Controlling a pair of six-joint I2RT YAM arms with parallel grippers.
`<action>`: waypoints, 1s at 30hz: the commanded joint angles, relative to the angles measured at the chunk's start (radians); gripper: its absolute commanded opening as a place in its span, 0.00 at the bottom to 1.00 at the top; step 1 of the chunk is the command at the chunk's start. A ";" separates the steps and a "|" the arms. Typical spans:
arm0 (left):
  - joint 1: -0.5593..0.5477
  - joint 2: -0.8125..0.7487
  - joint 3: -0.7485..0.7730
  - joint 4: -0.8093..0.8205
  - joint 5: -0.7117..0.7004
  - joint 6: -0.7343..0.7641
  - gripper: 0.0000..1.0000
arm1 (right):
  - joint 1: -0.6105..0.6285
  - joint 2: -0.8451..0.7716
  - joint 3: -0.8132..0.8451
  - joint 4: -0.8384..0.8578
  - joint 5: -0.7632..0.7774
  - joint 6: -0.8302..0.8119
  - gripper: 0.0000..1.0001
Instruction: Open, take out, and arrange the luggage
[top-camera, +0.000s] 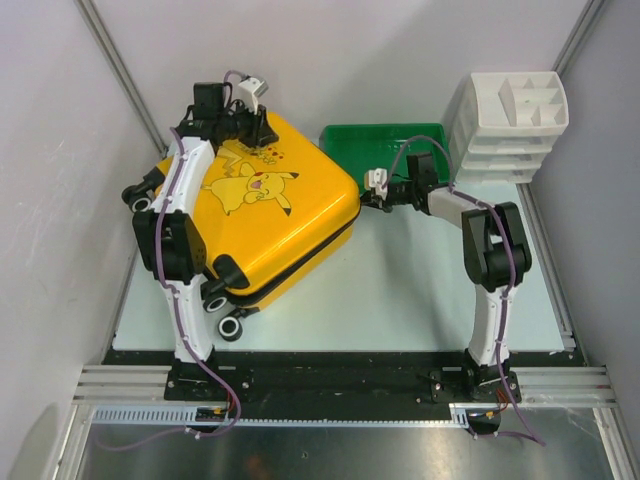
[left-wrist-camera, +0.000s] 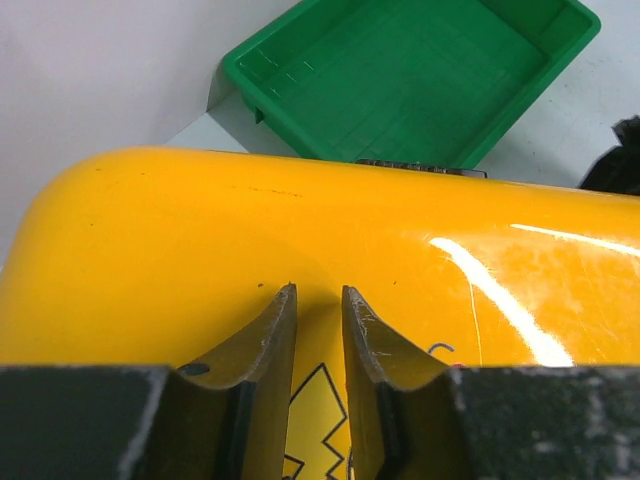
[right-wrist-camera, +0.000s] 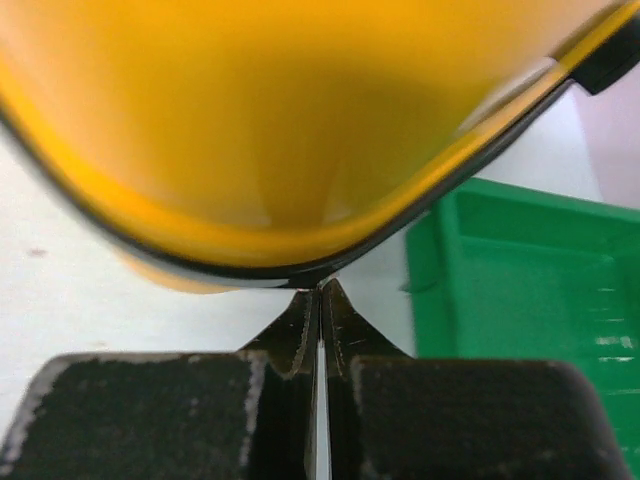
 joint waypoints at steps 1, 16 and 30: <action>-0.007 0.105 -0.058 -0.293 -0.077 0.069 0.29 | 0.007 0.089 0.177 0.140 0.036 -0.117 0.00; 0.289 -0.337 -0.140 -0.300 -0.013 -0.216 0.98 | 0.096 0.026 0.079 0.133 -0.044 -0.066 0.00; 0.553 -0.880 -1.040 -0.149 -0.017 -0.347 1.00 | 0.192 -0.053 0.016 -0.088 0.004 -0.071 0.00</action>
